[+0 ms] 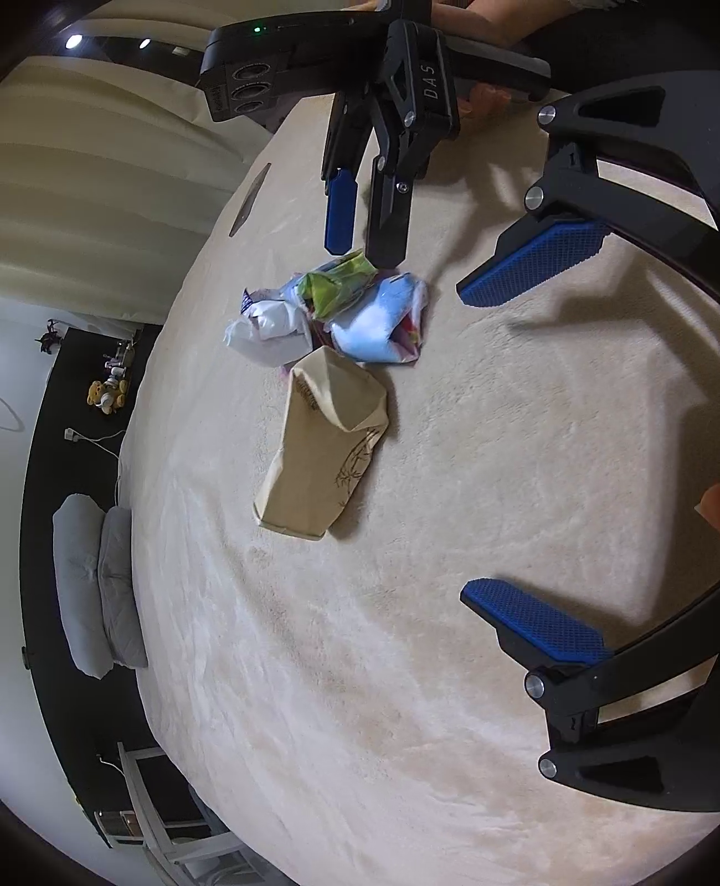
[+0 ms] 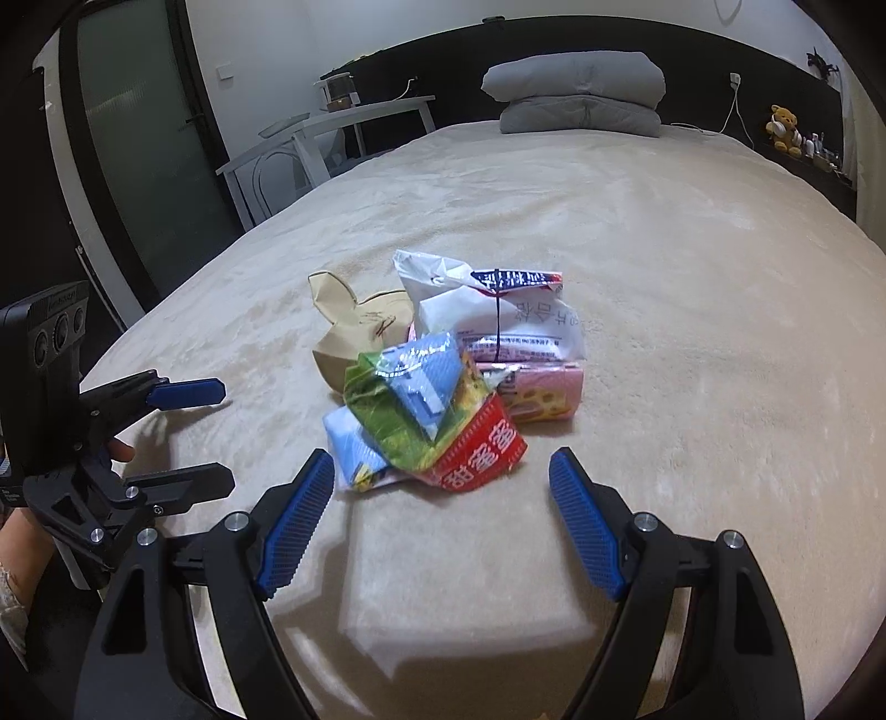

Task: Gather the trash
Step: 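Grasp the green-red snack packet with the right tool while the left tool approaches the paper bag, then grasp the brown paper bag with the left tool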

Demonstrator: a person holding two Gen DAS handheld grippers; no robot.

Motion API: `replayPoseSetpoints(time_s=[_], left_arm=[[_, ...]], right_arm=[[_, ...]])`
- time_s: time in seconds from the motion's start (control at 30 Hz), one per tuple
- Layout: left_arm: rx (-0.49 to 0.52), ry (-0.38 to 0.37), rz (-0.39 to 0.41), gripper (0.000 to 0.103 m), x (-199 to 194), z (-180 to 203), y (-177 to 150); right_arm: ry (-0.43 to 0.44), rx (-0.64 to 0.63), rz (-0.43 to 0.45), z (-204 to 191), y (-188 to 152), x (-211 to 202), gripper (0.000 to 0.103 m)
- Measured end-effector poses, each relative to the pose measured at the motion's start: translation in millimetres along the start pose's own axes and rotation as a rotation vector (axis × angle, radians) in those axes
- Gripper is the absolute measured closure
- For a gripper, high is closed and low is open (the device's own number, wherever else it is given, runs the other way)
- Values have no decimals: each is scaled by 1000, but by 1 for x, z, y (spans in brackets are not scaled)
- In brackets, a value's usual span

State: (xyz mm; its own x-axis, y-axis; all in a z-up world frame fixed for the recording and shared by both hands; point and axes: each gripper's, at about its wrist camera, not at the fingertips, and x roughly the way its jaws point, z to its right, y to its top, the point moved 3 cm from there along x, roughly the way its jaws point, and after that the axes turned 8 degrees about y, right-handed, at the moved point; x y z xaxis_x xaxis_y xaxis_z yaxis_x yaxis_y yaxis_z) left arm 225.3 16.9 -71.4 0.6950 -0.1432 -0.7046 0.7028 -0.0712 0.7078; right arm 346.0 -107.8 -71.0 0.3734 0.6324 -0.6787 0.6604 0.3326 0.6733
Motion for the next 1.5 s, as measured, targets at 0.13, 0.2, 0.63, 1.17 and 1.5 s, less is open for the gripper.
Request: replayPoseSetpoints(time_s=[0.13,0.2,0.63,1.17,1.5], left_arm=[[-16,-4,4,6,8,-8,11],[-36,-5,2,6,11,-14,13],[-149,-58,-20,6,13,-21,19],[-277,-36,-110,6,52,9,52],[-248,62,-98,46,66,12,57]], right_arm=[[7,-2,-11,2,7,10,41],[12,-13,-11,-1,8,9,41],[-6,-33,33,-6,6,-30,42],[4,40,39,13,16,-60,42],[8,60,11,19,14,-55,42]])
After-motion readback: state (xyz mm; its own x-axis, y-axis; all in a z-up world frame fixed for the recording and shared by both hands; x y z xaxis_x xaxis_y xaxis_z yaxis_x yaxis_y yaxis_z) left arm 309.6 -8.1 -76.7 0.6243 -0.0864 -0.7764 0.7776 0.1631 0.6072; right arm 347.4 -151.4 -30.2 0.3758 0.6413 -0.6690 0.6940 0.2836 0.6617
